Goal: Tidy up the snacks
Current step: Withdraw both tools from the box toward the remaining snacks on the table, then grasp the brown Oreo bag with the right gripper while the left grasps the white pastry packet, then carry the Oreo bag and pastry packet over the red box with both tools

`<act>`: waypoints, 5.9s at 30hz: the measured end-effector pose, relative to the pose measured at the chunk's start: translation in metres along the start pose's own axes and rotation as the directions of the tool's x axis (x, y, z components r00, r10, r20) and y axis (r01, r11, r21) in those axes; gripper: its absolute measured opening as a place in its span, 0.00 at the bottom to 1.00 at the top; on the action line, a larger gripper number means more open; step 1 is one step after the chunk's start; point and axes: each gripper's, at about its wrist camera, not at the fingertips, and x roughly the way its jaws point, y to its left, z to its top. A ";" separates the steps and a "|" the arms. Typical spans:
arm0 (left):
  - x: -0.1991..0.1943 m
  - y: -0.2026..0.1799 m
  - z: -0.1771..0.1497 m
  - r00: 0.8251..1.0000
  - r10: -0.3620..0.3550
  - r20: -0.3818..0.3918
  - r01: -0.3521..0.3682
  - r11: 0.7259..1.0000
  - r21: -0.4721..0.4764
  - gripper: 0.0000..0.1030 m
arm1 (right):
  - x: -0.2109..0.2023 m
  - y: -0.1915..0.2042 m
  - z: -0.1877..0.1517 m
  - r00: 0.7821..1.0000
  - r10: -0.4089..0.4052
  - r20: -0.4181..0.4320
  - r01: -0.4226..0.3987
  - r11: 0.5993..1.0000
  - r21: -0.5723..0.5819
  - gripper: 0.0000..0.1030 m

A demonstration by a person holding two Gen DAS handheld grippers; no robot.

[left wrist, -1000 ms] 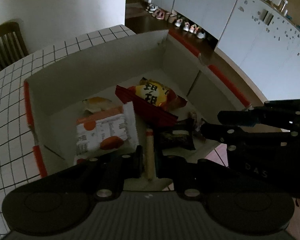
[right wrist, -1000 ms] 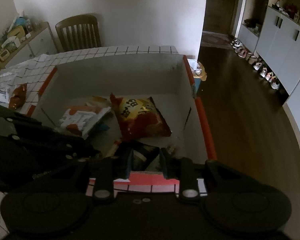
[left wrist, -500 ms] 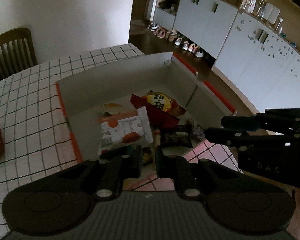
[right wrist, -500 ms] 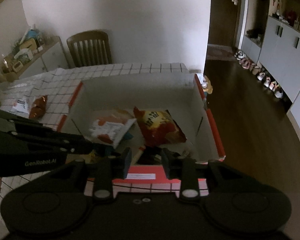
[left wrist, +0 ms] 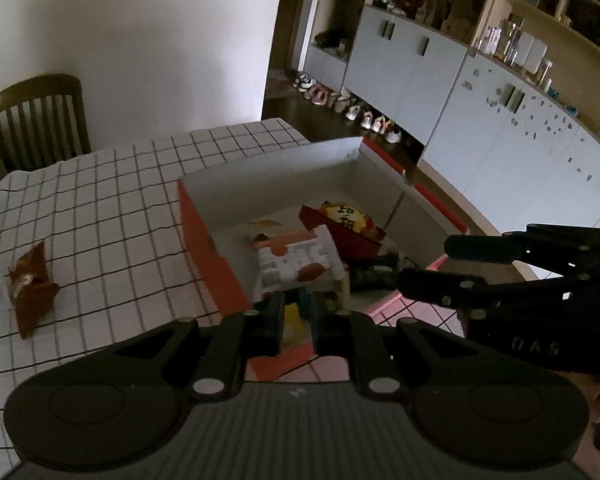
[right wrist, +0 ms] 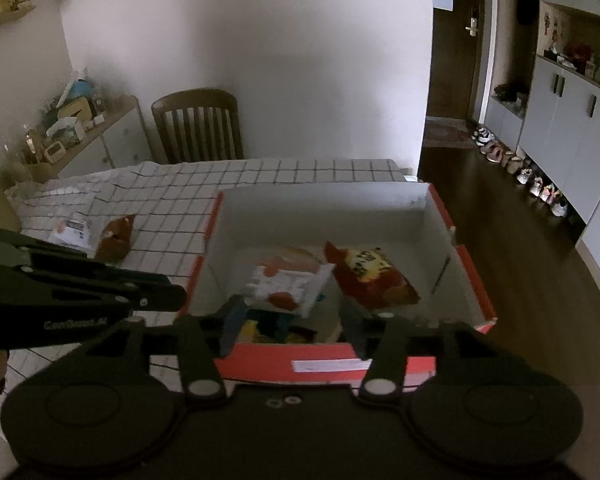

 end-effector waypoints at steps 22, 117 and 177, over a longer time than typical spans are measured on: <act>-0.081 0.145 -0.034 0.994 0.026 0.108 -0.016 0.996 -0.091 0.71 | 0.012 0.138 0.021 0.999 0.040 0.036 -0.040 0.999 -0.006 0.86; 0.025 0.337 -0.060 0.974 0.151 -0.167 -0.219 0.817 -0.534 0.19 | 0.191 0.271 0.022 0.979 -0.039 -0.199 0.004 0.985 -0.172 0.50; 0.011 0.008 0.030 0.999 0.020 -0.038 -0.027 0.977 -0.210 0.19 | -0.019 0.014 0.005 0.996 -0.084 0.017 0.084 0.996 -0.029 0.51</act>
